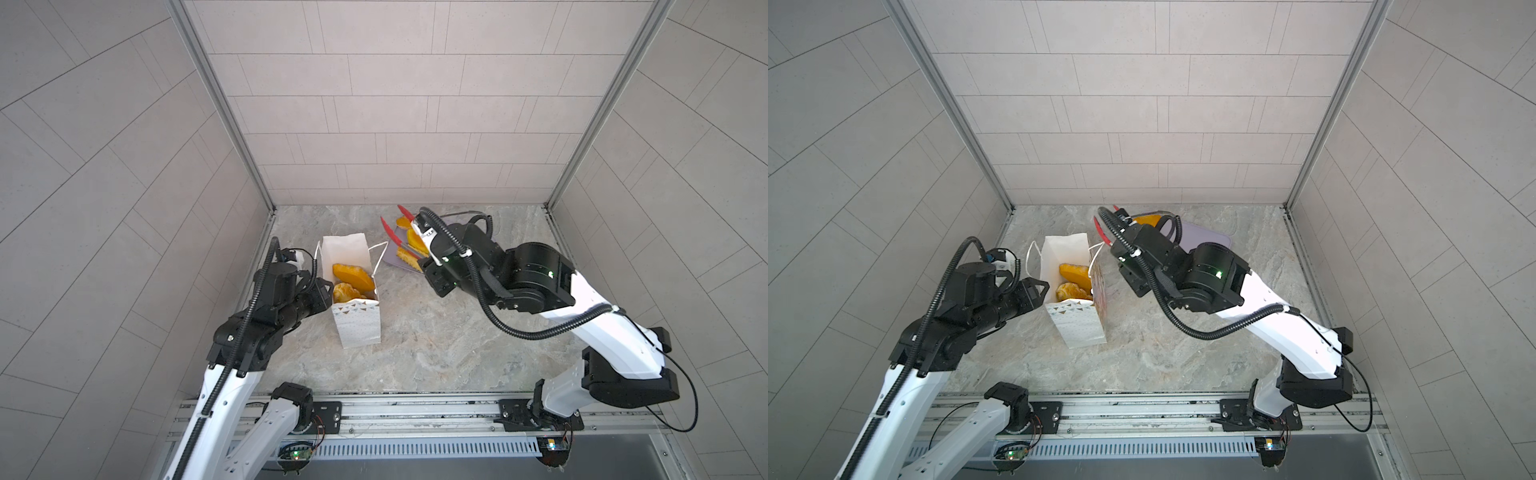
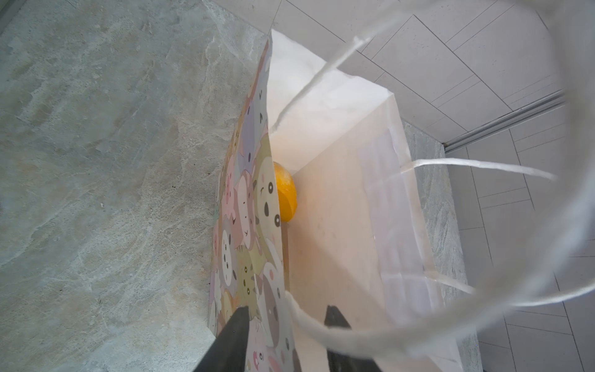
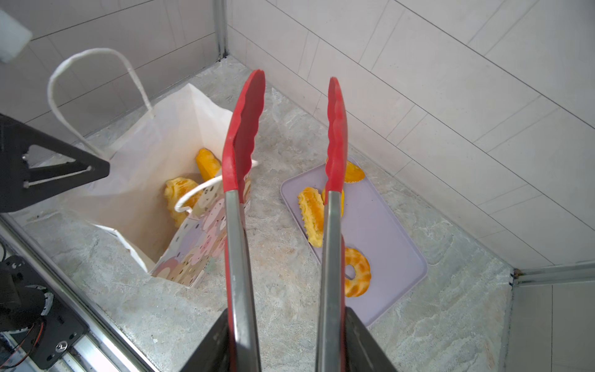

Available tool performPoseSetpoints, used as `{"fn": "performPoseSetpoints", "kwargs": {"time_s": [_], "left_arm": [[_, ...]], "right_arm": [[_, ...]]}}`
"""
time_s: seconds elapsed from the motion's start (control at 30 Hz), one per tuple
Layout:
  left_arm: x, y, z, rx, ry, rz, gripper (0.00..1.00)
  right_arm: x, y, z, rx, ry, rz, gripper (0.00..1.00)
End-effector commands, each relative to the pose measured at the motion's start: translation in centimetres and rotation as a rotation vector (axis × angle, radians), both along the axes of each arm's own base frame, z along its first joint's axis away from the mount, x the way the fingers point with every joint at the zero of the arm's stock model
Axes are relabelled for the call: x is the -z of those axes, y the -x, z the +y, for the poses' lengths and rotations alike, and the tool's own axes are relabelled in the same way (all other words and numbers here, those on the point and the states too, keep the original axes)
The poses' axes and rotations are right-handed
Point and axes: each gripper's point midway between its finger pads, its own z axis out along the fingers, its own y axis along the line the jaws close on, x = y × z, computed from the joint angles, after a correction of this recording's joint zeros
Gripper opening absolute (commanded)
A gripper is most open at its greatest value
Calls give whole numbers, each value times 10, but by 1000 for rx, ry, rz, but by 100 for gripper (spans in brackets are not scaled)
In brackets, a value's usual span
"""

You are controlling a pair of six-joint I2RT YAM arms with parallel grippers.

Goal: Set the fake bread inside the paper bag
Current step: 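Move the empty tongs back over the tray with the right gripper, then lower the open tongs around the ring bun with the right gripper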

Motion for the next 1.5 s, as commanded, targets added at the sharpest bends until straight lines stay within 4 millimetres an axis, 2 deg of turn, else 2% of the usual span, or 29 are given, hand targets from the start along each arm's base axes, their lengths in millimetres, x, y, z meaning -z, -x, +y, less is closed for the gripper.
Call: {"fn": "performPoseSetpoints", "kwargs": {"time_s": [0.0,0.07,0.27,0.5,0.67,0.9,1.17,1.47], "left_arm": [[-7,-3,-2,17,-2,-25,45],[0,-9,-4,17,-12,5,44],[2,-13,-5,19,-15,13,36],[3,-15,-7,25,-10,14,22],[3,-14,-7,27,-10,14,20],[4,-14,-8,30,-6,13,15],[6,-14,-9,32,2,14,14],[8,-13,-8,30,-1,17,14]], "right_arm": [[-5,-10,-26,45,-51,0,51],[2,-18,-40,80,-62,21,51],[36,-41,-80,188,-79,94,51],[100,-65,-109,290,-125,238,50],[144,-76,-130,361,-142,320,50],[194,-83,-155,450,-124,407,50],[241,-84,-166,501,-71,490,50],[265,-90,-171,523,-8,542,50]]}}
